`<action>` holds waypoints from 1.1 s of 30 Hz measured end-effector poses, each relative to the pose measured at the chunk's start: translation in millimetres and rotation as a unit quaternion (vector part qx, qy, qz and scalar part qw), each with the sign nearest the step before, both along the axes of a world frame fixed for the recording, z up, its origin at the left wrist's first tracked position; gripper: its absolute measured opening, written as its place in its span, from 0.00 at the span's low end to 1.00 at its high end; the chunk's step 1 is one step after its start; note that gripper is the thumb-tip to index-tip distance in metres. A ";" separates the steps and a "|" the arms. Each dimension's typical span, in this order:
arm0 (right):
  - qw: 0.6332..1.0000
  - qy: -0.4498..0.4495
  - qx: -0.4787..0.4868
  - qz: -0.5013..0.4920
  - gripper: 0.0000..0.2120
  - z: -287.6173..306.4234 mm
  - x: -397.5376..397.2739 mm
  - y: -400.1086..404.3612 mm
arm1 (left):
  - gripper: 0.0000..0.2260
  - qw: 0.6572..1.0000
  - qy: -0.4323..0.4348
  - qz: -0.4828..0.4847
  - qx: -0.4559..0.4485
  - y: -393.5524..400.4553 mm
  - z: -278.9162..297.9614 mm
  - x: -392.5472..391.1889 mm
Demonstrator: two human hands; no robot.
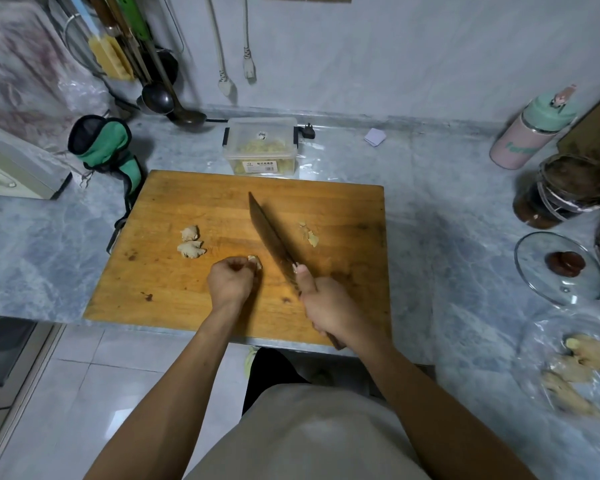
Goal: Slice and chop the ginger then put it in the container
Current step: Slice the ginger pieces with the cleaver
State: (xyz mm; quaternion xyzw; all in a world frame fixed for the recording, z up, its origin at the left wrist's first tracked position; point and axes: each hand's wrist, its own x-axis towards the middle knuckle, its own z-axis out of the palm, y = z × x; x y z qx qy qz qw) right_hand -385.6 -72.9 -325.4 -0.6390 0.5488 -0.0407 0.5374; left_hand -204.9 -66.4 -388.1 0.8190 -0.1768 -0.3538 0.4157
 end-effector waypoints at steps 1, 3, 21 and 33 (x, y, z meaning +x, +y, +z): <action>1.000 0.003 0.003 0.004 0.33 -2.5 2.6 1.9 | 0.06 0.999 -0.030 -0.018 -0.002 0.7 -0.6 -0.9; 1.000 0.006 0.008 0.003 0.33 -5.7 2.7 2.4 | 0.14 0.993 -0.095 -0.070 0.003 3.2 3.1 -4.4; 0.999 -0.015 -0.022 -0.017 0.30 -0.5 -19.4 -19.8 | 0.16 0.961 -0.210 -0.181 -0.006 -1.3 15.2 33.1; 0.996 0.025 -0.074 0.033 0.30 10.1 13.3 -43.9 | 0.09 0.900 -0.355 -0.237 0.094 -48.1 26.6 90.9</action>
